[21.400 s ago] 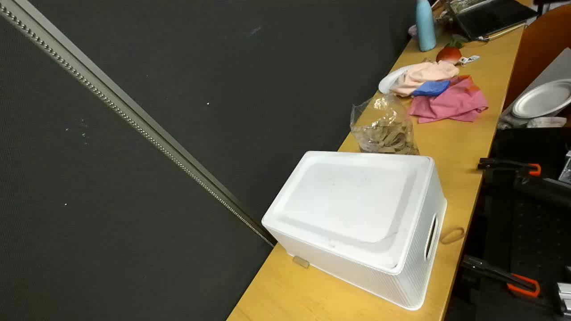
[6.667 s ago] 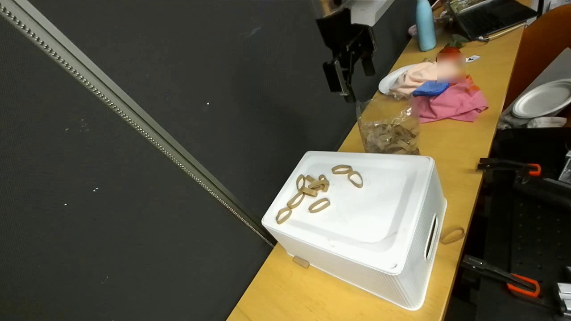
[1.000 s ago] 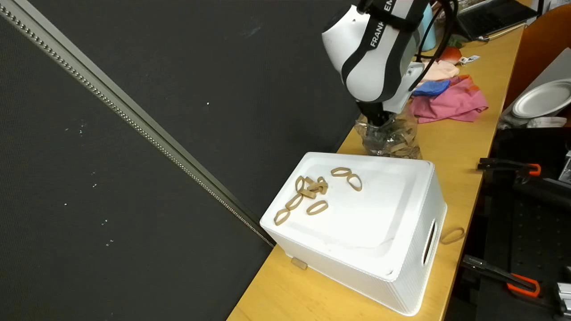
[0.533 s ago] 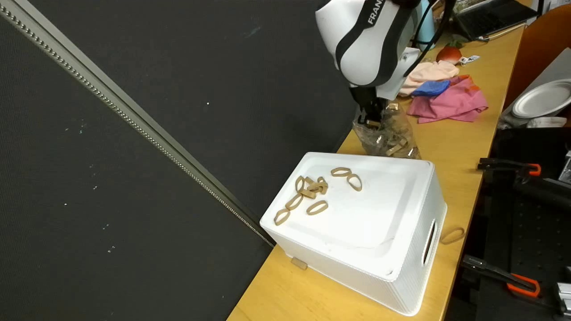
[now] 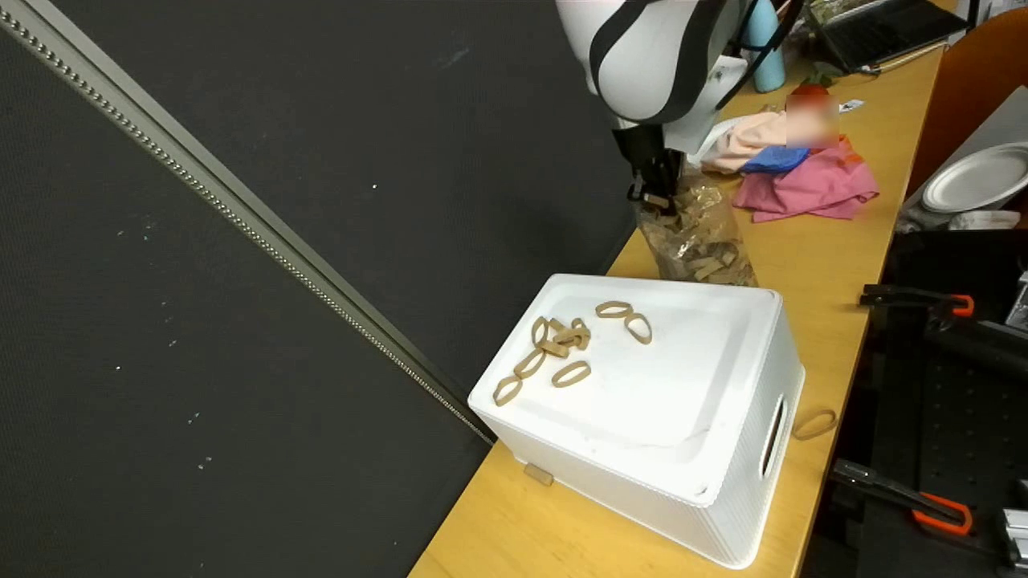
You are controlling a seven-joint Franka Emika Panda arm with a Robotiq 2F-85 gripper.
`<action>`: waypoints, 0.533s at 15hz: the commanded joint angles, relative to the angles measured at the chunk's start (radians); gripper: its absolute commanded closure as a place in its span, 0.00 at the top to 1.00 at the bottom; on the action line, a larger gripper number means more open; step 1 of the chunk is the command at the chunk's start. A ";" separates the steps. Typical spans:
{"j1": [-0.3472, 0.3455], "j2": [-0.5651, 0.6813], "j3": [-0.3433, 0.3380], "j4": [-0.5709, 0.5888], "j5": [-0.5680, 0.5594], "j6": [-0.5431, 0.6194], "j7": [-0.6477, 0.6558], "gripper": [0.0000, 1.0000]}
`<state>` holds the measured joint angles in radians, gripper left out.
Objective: Take the rubber bands out of the plastic bag
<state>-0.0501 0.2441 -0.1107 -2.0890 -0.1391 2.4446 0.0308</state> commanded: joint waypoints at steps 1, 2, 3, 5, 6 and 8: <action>0.007 -0.043 0.006 0.008 -0.017 -0.050 0.015 0.02; 0.008 -0.051 0.009 0.010 -0.013 -0.061 0.010 0.02; 0.011 -0.057 0.011 0.014 -0.015 -0.067 0.013 0.02; 0.015 -0.067 0.018 0.031 -0.017 -0.083 0.016 0.02; 0.017 -0.074 0.020 0.037 -0.018 -0.092 0.017 0.02; 0.024 -0.074 0.026 0.066 -0.022 -0.111 0.022 0.02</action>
<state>-0.0352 0.1937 -0.0939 -2.0565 -0.1391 2.3823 0.0308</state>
